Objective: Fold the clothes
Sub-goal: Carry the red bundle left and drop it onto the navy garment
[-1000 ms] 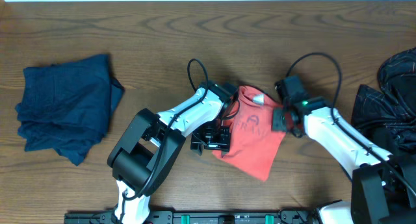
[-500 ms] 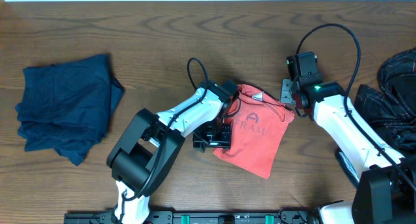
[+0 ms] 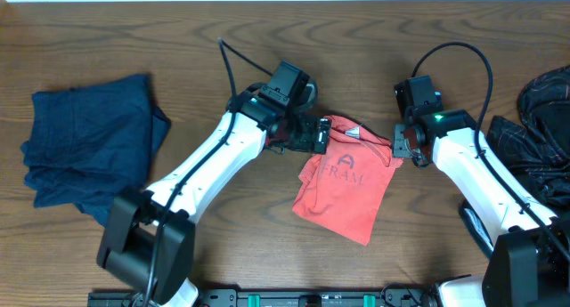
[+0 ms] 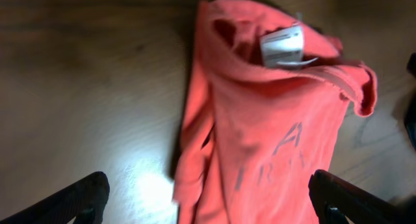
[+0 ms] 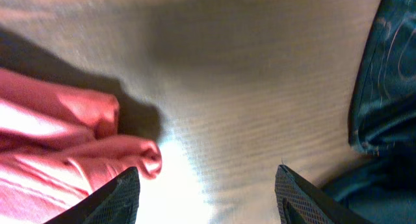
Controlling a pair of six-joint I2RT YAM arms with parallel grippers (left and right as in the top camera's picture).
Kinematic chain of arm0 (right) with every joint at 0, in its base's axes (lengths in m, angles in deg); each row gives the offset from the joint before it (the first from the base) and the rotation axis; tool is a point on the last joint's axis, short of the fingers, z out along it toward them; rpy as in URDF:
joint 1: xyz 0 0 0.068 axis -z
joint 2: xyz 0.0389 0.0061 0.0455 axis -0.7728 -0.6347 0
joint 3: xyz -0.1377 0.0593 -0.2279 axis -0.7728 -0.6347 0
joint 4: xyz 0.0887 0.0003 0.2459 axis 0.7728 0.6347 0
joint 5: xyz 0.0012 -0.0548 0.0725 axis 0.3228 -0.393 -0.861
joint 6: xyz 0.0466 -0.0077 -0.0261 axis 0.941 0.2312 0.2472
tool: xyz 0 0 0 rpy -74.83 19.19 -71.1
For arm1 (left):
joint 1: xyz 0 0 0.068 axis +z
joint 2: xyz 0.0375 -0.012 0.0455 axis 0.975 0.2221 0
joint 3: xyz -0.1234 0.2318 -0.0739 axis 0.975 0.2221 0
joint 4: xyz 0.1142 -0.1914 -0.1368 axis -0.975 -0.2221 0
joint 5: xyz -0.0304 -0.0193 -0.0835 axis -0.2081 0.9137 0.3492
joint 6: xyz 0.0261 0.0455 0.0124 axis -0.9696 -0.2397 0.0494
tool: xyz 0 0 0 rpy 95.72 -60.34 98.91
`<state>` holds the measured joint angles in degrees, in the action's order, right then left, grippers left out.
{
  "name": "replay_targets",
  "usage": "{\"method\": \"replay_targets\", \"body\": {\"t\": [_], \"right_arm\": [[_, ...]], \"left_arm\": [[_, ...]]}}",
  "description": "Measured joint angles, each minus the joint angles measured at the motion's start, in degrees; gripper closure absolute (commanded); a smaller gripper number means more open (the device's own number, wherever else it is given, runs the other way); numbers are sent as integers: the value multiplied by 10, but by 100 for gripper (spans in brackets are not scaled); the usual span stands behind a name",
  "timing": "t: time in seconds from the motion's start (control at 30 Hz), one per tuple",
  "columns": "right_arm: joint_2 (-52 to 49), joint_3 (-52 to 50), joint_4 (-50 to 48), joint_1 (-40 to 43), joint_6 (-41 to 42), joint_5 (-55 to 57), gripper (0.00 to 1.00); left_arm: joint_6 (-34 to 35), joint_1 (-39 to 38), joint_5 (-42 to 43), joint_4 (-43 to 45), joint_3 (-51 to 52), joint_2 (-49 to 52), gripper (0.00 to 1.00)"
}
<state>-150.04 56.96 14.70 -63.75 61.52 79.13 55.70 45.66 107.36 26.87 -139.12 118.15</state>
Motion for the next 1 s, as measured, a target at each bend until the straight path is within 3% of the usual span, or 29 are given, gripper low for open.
{"method": "replay_targets", "body": {"t": [0.43,0.47,0.57,0.63,0.67,0.7,0.73,1.0], "right_arm": [[52,0,35,0,17,-9,29],[60,0,37,0,17,-9,29],[79,0,42,0,17,-9,30],[86,0,46,0,17,-9,30],[89,0,49,0,18,-9,30],[91,0,50,0,19,-10,30],[93,0,52,0,19,-10,30],[103,0,65,0,22,-12,30]], "left_arm": [[-43,-7,121,127,-1,150,1],[-44,-9,126,131,-1,151,5],[-46,-27,142,136,-2,159,40],[-56,-39,146,138,-2,165,43],[-59,-45,148,140,-2,167,50],[-59,-50,151,143,-2,169,65],[-63,-55,153,144,-2,170,91],[-72,-21,167,141,0,148,94]]}}
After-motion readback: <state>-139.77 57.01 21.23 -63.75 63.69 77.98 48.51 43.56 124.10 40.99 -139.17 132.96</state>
